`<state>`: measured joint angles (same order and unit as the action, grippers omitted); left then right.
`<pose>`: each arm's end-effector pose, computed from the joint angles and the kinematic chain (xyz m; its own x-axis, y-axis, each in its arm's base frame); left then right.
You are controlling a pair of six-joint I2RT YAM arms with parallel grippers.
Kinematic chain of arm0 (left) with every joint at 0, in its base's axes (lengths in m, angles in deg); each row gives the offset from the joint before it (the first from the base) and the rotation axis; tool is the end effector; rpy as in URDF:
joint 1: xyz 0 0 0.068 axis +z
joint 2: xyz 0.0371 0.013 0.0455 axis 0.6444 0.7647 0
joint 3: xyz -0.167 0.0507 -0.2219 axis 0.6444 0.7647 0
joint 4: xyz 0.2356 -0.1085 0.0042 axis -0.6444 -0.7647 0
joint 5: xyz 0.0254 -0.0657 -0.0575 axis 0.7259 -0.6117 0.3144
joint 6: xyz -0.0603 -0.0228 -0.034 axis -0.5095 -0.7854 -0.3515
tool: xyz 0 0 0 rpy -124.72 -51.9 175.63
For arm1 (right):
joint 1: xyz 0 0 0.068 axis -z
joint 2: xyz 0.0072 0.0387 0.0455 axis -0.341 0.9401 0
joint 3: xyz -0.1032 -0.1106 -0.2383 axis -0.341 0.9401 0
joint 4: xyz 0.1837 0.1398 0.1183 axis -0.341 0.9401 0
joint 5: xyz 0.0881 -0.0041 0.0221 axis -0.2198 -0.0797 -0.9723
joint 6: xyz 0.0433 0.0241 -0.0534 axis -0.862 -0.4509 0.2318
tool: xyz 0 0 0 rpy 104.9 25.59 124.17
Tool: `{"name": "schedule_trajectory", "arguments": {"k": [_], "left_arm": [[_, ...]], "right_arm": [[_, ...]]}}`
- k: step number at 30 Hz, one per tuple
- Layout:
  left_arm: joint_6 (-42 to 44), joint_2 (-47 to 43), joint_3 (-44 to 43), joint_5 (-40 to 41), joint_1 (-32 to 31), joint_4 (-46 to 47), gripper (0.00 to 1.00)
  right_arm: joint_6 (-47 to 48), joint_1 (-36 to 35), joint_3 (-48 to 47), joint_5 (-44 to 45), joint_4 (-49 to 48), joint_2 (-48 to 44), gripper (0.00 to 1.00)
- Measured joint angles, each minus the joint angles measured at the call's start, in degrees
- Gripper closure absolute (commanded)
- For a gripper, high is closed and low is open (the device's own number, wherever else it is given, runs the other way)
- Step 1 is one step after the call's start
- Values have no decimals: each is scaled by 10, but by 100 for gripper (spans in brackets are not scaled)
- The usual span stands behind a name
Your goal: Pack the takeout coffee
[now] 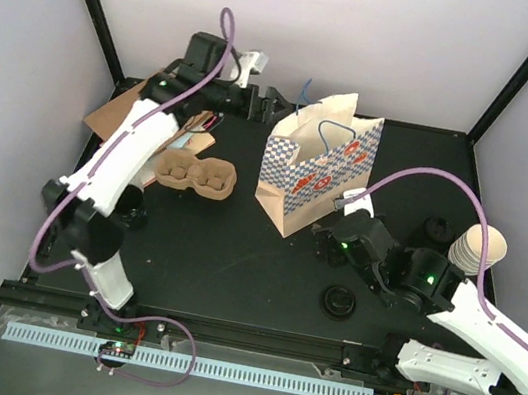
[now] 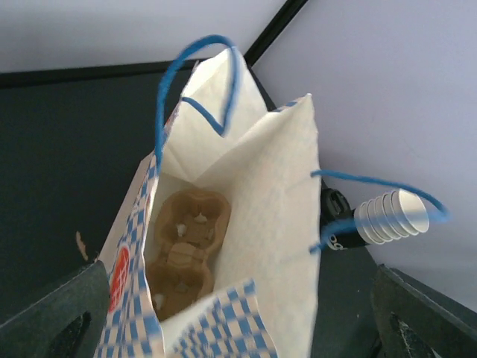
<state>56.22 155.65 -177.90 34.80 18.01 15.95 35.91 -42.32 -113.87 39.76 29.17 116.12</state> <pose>0.3657 -0.1847 0.4117 -0.7388 -0.0167 -0.6737 0.5130 0.6344 -0.5782 0.1118 0.1432 0.3605 -0.5460 -0.2437 -0.8016 -0.3706 0.9283 -0.0298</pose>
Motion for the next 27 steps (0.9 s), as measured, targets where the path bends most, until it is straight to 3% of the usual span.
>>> {"name": "schedule_trajectory", "arguments": {"k": [8,17,21,27], "left_arm": [[11,-207,139,85,9,-1,1],[22,-350,282,167,19,-17,1],[34,-413,360,187,19,-1,1],[57,-487,450,164,19,35,1]], "right_arm": [[-72,0,-17,-32,30,55,0],[-88,14,-3,-28,30,78,0],[-89,58,-7,-31,38,86,0],[-89,186,-42,-36,72,89,0]]}}
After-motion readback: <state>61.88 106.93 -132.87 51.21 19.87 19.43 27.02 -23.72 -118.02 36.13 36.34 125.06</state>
